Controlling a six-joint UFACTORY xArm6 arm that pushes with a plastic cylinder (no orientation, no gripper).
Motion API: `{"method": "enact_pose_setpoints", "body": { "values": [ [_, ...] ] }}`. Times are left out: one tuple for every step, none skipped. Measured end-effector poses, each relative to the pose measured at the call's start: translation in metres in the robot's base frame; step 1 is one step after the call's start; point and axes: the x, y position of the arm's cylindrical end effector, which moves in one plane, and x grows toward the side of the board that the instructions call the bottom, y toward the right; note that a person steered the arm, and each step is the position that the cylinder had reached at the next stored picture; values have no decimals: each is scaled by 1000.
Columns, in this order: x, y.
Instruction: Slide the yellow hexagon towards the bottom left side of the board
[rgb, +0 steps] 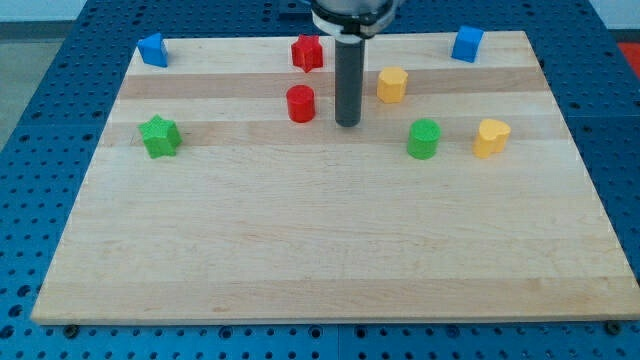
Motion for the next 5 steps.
{"method": "enact_pose_setpoints", "body": {
  "values": [
    [-46, -1],
    [-90, 1],
    [-105, 46],
    [-98, 96],
    [-50, 64]
  ]
}}
